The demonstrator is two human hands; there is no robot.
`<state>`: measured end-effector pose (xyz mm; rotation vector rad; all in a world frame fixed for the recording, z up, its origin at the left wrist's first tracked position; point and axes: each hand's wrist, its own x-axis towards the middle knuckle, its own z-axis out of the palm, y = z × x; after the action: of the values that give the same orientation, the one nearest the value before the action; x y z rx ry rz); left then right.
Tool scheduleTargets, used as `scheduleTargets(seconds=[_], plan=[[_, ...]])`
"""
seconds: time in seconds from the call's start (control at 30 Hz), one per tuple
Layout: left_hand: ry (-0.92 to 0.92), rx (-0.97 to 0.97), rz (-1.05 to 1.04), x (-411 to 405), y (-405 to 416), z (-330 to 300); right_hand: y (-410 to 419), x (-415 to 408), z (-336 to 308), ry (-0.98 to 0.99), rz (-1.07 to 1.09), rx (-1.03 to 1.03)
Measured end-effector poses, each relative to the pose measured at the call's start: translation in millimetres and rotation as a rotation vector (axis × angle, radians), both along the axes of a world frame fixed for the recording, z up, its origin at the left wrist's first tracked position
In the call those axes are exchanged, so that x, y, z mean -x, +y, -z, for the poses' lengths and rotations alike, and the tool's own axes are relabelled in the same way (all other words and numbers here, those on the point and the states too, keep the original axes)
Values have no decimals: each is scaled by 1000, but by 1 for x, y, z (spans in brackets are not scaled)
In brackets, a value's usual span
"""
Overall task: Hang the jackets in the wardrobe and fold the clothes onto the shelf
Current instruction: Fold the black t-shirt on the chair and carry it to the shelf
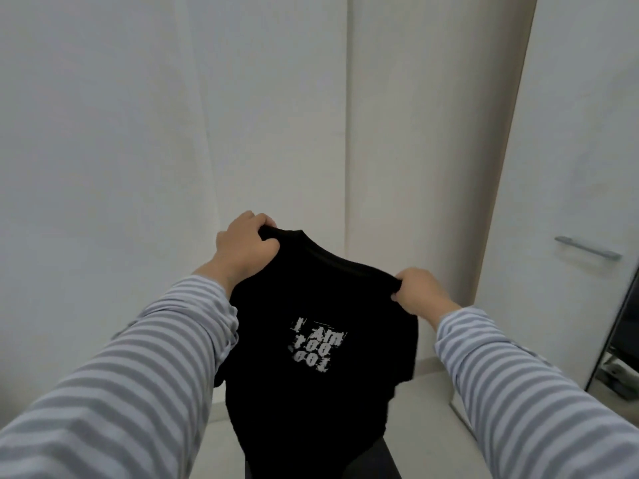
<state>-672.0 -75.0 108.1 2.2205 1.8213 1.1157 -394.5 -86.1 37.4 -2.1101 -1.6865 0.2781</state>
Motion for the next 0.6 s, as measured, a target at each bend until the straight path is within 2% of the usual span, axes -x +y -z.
scheduleTargets(seconds=[0.1, 0.2, 0.27, 0.37, 0.47, 0.6], plan=[[175, -17, -128, 15, -2, 4, 2, 10, -14, 253, 82, -83], [186, -44, -248, 25, -4, 7, 5, 25, -29, 557, 108, -121], [174, -66, -325, 28, -6, 8, 6, 33, -40, 627, 97, -146], [180, -83, -422, 31, -8, 8, 6, 39, -55, 520, 39, -251], [55, -43, -422, 32, -8, 8, 4, 43, -63, 214, -49, -345], [-170, 72, -357, 31, -5, 8, 1, 43, -66, -36, -75, -137]])
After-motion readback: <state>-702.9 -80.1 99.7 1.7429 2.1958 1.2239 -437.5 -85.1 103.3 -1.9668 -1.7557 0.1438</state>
